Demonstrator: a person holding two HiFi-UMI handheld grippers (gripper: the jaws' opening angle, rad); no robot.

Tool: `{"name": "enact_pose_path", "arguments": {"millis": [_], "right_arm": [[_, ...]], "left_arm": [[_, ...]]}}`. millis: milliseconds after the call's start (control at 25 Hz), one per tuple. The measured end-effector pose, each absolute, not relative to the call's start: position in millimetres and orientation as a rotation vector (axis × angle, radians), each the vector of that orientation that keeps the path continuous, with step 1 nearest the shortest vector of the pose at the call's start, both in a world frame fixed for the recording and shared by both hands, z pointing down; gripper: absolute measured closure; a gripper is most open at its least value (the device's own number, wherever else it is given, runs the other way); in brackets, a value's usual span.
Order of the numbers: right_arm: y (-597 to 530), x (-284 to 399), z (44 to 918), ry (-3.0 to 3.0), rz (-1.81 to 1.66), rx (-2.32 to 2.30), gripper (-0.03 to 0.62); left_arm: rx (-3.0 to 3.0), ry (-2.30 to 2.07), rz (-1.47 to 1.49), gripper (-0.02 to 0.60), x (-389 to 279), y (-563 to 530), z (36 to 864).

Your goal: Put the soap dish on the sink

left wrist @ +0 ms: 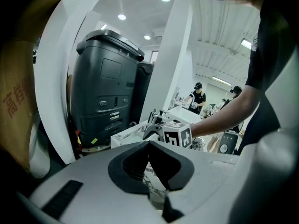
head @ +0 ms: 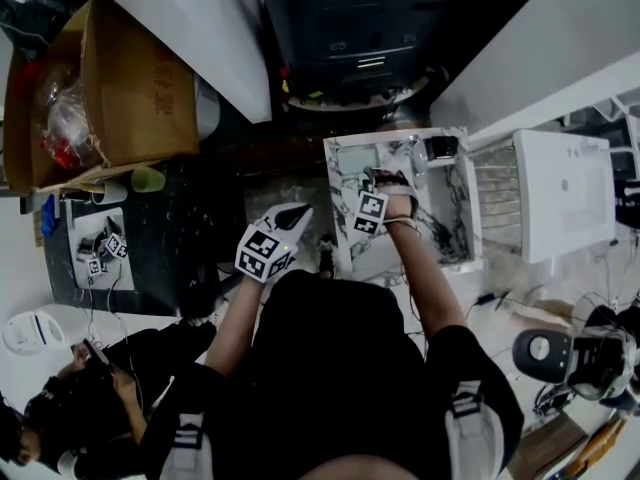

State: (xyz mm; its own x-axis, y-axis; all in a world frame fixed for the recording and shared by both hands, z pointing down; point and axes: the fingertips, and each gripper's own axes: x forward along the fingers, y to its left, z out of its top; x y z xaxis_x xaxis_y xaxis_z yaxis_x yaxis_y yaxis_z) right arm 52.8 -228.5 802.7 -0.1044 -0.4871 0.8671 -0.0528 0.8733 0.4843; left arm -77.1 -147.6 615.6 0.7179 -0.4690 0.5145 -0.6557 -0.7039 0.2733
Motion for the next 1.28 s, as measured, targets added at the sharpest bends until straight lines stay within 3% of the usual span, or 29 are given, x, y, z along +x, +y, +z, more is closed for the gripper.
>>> {"name": "enact_pose_path", "arguments": {"millis": [160, 280, 1280], "right_arm": [[-221, 56, 798, -1.677, -0.371, 0.459, 0.498], [-213, 57, 788, -1.712, -0.375, 0.478, 0.597], [-147, 99, 736, -2.163, 0.129, 0.748, 0.600]], "left_arm": [[2.486, -0.865, 0.572, 0.583, -72, -143, 615], [2.491, -0.866, 0.566, 0.583, -68, -140, 612], [2.518, -0.921, 0.509, 0.583, -41, -105, 593]]}}
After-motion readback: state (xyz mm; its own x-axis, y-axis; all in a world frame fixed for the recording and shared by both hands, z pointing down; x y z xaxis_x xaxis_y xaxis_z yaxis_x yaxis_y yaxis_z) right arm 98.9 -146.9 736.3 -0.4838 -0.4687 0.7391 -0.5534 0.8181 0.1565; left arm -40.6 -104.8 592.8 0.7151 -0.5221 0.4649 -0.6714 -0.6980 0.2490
